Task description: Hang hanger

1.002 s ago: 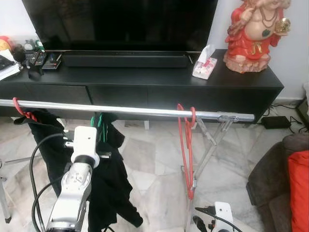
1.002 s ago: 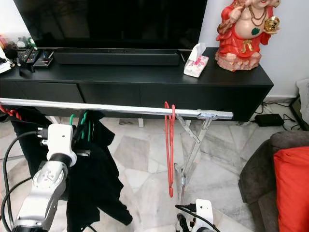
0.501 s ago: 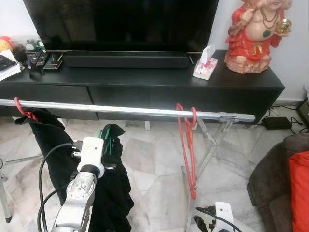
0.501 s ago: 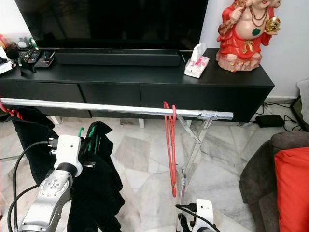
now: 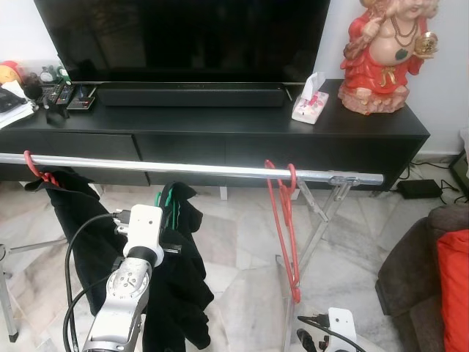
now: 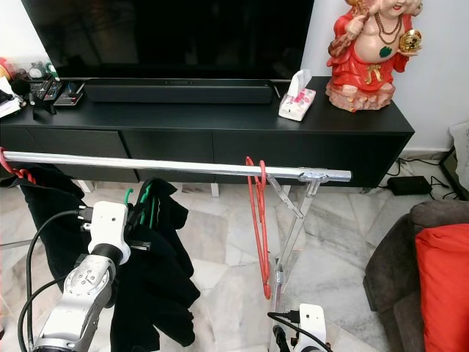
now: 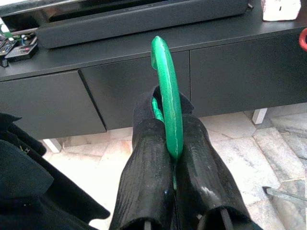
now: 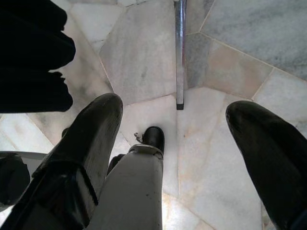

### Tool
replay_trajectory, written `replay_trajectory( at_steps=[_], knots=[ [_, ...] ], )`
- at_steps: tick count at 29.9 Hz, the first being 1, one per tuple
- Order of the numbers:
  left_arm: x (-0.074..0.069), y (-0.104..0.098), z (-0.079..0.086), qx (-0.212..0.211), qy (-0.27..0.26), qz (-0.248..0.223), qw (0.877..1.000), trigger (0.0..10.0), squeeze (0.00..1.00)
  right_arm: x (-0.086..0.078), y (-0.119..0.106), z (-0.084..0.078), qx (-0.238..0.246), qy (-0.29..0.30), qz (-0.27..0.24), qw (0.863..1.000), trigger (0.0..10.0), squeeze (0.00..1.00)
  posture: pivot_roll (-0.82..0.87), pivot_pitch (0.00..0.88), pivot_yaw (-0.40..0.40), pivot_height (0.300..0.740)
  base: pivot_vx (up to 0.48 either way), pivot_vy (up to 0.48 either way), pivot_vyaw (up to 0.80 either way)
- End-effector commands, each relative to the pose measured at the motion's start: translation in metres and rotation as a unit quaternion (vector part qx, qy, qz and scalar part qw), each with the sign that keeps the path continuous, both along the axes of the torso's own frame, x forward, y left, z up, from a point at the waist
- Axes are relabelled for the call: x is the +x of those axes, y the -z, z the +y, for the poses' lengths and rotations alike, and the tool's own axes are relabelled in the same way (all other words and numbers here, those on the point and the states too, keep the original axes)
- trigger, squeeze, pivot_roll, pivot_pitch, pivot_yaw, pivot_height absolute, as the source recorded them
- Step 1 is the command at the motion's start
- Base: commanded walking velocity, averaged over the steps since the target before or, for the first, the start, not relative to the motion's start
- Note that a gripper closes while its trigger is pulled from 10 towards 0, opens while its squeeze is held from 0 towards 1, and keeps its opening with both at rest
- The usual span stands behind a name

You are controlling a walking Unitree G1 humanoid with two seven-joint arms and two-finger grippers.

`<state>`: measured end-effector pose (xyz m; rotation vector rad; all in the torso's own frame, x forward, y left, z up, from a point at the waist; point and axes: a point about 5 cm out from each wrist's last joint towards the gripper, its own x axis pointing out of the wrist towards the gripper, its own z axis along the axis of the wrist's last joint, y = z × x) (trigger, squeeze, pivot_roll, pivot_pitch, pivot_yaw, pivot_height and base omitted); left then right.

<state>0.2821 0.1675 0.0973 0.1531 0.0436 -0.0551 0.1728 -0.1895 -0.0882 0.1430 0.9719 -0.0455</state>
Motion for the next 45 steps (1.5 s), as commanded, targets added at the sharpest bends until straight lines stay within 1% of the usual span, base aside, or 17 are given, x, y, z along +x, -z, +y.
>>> replay_trajectory(
  at_steps=[1,5,22,45],
  knots=[
    [0.0029,-0.0047,-0.0003,0.001,0.002,-0.016,1.000,10.0,0.00,-0.0031,0.0013,-0.0006,-0.001,0.003,0.002,1.000,10.0,0.00,-0.03,0.025,-0.007,0.740,0.000,0.000,0.00],
    [0.0030,-0.0048,-0.0005,0.000,0.002,-0.017,1.000,10.0,0.00,-0.0031,0.0013,-0.0003,-0.001,0.004,0.002,1.000,10.0,0.00,-0.03,0.029,-0.006,0.740,0.000,0.000,0.00],
    [0.0069,-0.0102,-0.0038,-0.007,0.001,-0.025,1.000,10.0,0.00,-0.0007,0.0003,-0.0001,0.000,0.006,-0.001,1.000,10.0,0.00,-0.03,0.059,-0.007,0.740,-0.294,0.000,0.00],
    [0.0094,-0.0120,-0.0026,-0.007,-0.004,-0.029,1.000,10.0,0.00,0.0004,-0.0002,0.0004,0.003,0.005,-0.003,1.000,10.0,0.00,-0.03,0.067,-0.005,0.740,-0.303,0.000,0.00]
  ],
)
